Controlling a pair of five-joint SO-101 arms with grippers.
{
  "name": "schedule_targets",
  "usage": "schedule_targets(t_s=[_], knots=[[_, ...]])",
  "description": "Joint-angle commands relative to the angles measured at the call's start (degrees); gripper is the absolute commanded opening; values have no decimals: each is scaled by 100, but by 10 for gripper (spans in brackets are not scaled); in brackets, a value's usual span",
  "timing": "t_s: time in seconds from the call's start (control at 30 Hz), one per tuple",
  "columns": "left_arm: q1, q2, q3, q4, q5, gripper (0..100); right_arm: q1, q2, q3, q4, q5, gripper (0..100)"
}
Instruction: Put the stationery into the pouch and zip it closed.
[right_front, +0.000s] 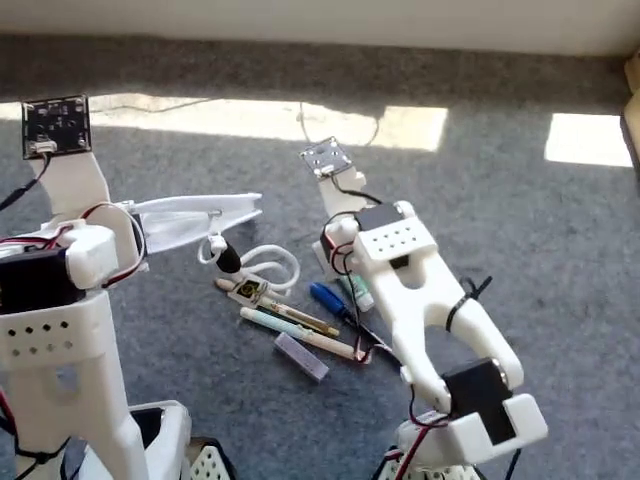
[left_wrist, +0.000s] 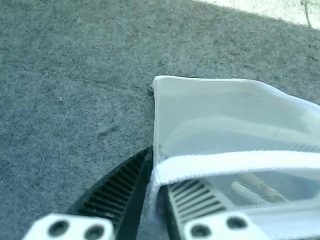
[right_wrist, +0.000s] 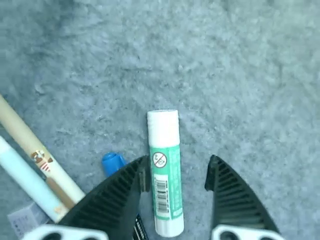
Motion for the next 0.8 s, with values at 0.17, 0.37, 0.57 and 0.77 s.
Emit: schedule_targets(t_s=[0.17, 0.37, 0.57, 0.77], knots=[[-75, 22, -13, 9, 53, 7, -374, 778, -980, -101, 70, 173], [-66, 22, 198, -26, 53, 7, -347, 1244, -1147, -101, 70, 170], [-75, 22, 224, -26, 53, 7, -338, 1499, -1147, 22, 70, 170], [-75, 22, 224, -9, 53, 7, -330, 1684, -1147, 321, 62, 170]])
